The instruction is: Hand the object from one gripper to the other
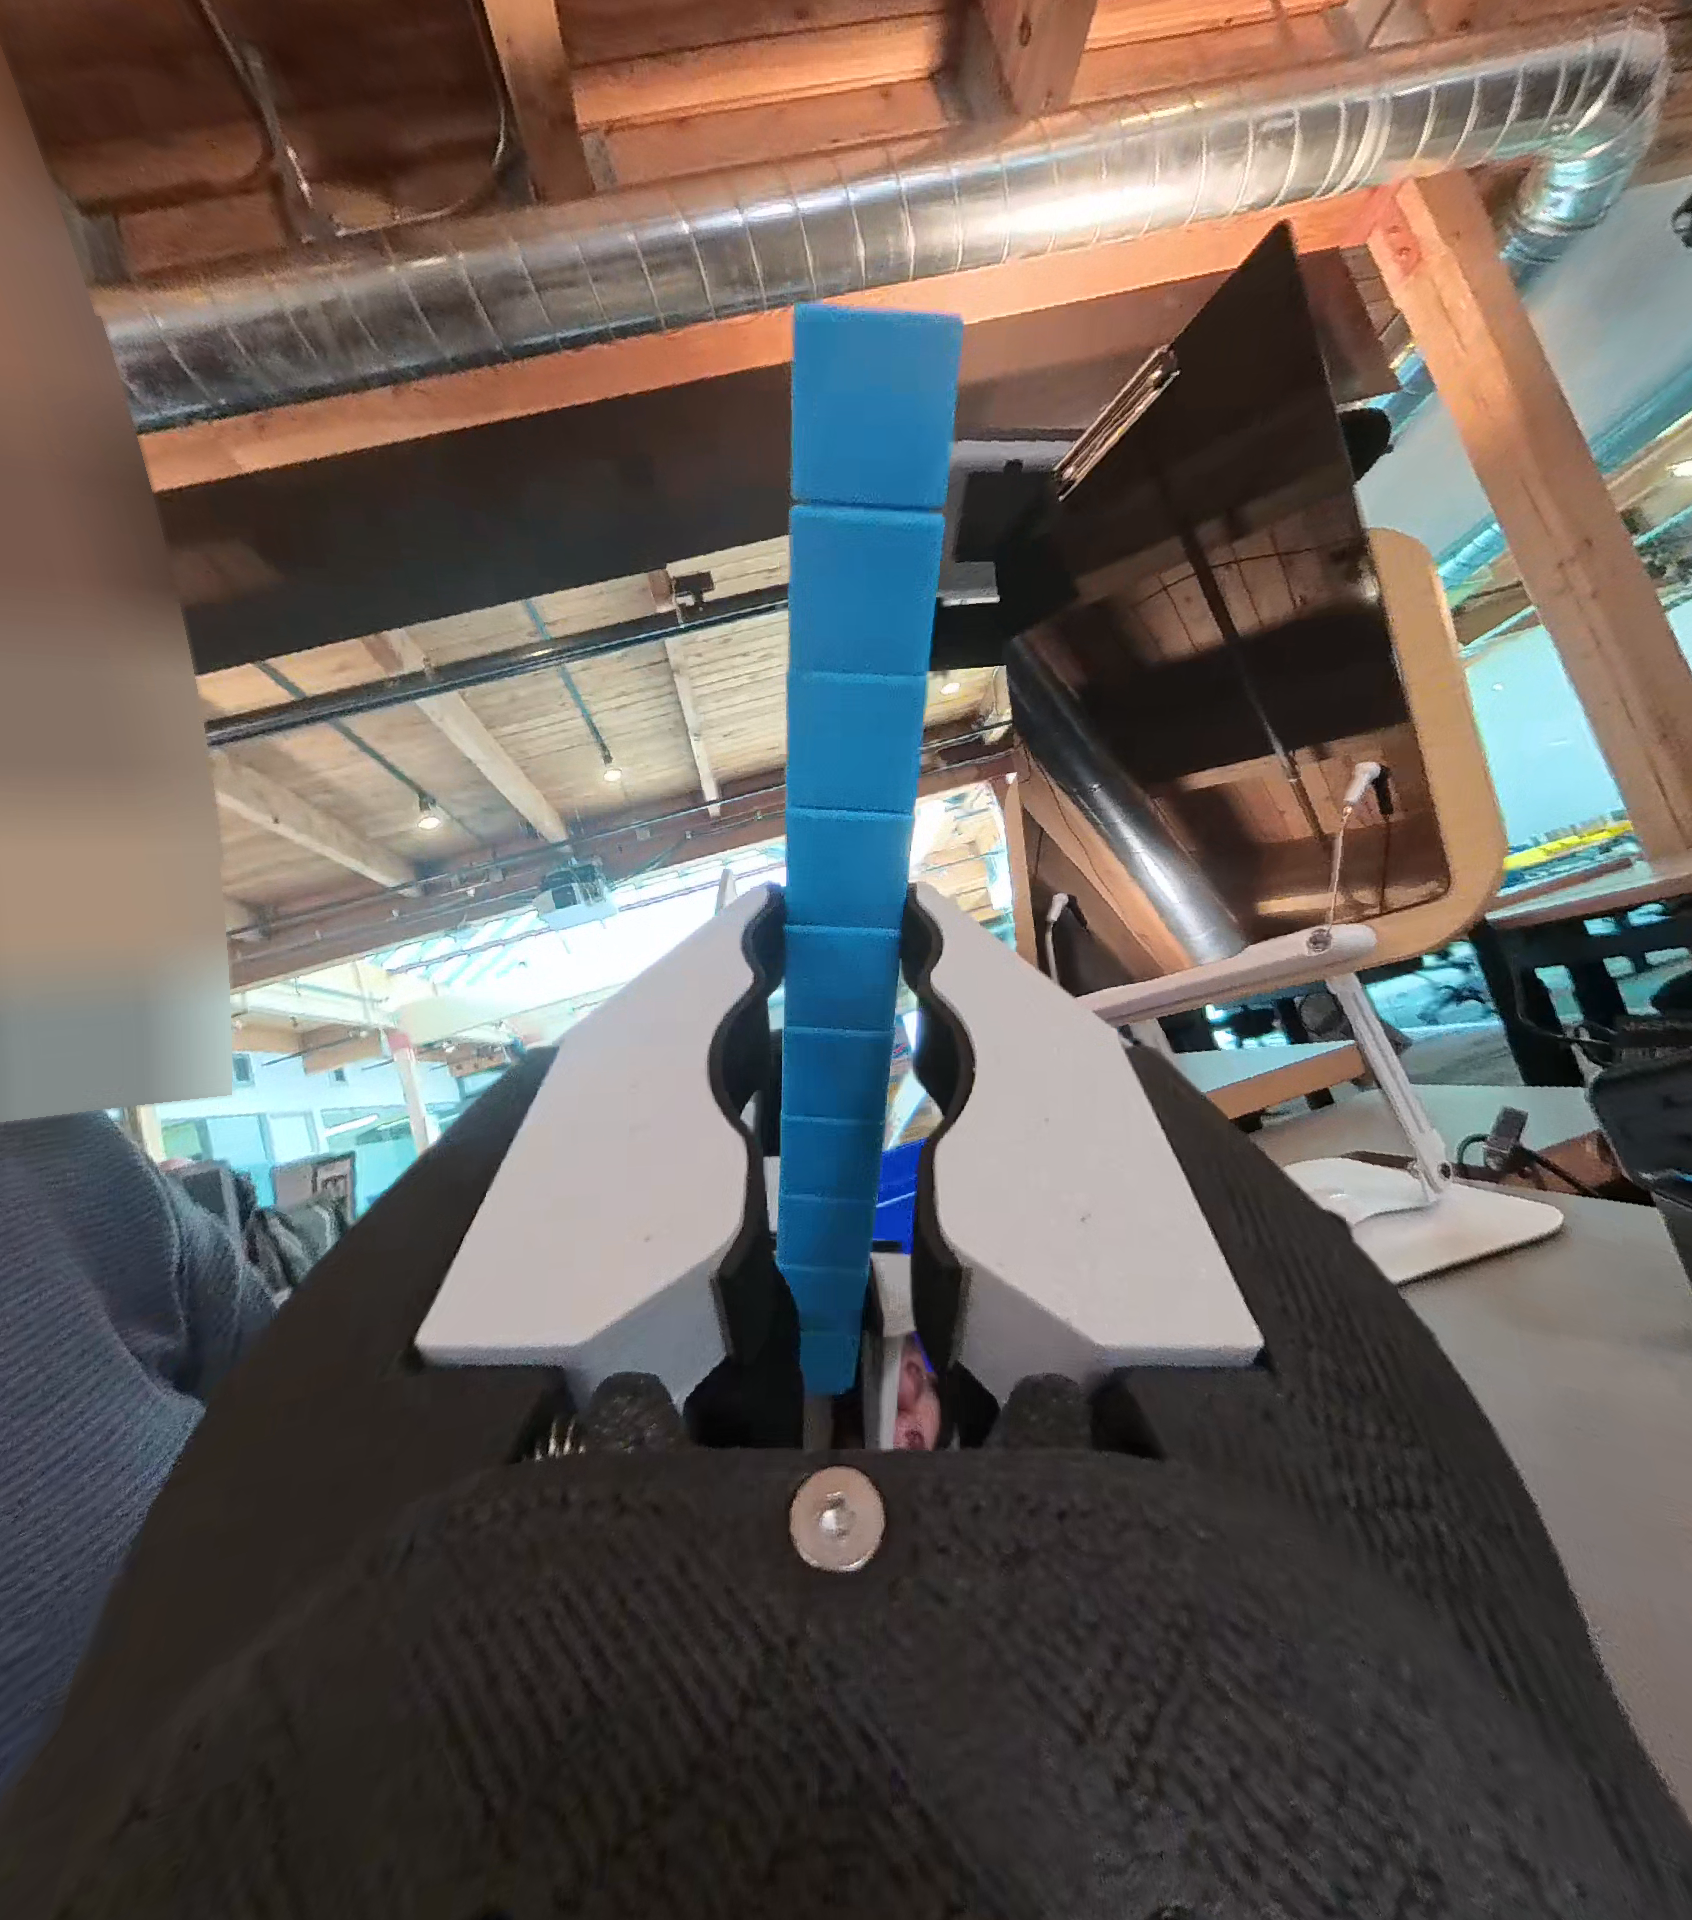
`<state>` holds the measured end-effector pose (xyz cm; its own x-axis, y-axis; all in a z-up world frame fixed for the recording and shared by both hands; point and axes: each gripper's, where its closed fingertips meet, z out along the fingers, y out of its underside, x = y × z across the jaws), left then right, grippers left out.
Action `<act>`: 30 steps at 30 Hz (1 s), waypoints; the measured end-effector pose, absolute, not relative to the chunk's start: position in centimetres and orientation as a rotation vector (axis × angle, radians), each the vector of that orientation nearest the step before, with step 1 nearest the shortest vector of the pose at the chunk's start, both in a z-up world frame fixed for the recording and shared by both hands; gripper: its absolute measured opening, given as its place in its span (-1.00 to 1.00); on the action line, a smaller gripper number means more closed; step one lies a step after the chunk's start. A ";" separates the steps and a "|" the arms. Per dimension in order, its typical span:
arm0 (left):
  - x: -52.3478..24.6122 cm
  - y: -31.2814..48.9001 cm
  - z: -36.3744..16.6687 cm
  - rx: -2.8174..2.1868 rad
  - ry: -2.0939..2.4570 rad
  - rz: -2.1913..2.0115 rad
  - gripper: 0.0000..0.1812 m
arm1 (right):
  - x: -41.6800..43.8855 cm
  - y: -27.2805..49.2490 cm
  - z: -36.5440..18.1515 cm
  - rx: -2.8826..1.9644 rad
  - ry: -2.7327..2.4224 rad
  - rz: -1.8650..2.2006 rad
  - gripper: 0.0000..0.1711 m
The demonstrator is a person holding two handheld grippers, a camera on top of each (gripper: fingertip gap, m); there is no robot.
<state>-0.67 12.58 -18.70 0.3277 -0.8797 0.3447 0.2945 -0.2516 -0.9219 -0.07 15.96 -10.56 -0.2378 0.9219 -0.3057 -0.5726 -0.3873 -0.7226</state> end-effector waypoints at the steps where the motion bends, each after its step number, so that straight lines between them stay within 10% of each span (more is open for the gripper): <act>1: -1.1 13.1 -18.7 -1.397 0.561 -1.179 -0.78 | -0.2 16.5 -10.8 -0.912 -0.551 1.780 -0.74; 6: -3.7 15.3 -19.1 -1.391 0.653 -0.472 -0.78 | -1.2 20.2 -13.6 -1.215 -0.367 1.730 -0.14; 13: -2.8 15.1 -20.3 -1.091 1.024 0.477 -0.78 | -0.8 23.1 -17.1 -1.403 -0.060 1.889 -0.64; 16: -2.5 15.2 -20.7 -1.168 0.984 0.339 -0.75 | -0.6 22.9 -16.5 -1.355 -0.078 1.940 -0.70; 21: -0.9 14.5 -21.4 -1.412 0.873 -0.303 -0.07 | -0.8 20.8 -14.5 -1.201 -0.299 1.920 -0.74; 30: -0.8 14.2 -21.8 -1.518 0.714 -0.785 -0.78 | -0.9 18.0 -12.6 -1.036 -0.491 1.860 -0.73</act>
<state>-0.75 14.20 -21.78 0.5807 -0.8109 0.0729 0.0031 -0.0874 -0.9962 -0.89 17.99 -12.62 -0.2222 0.8637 -0.4525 -0.5276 -0.4968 -0.6891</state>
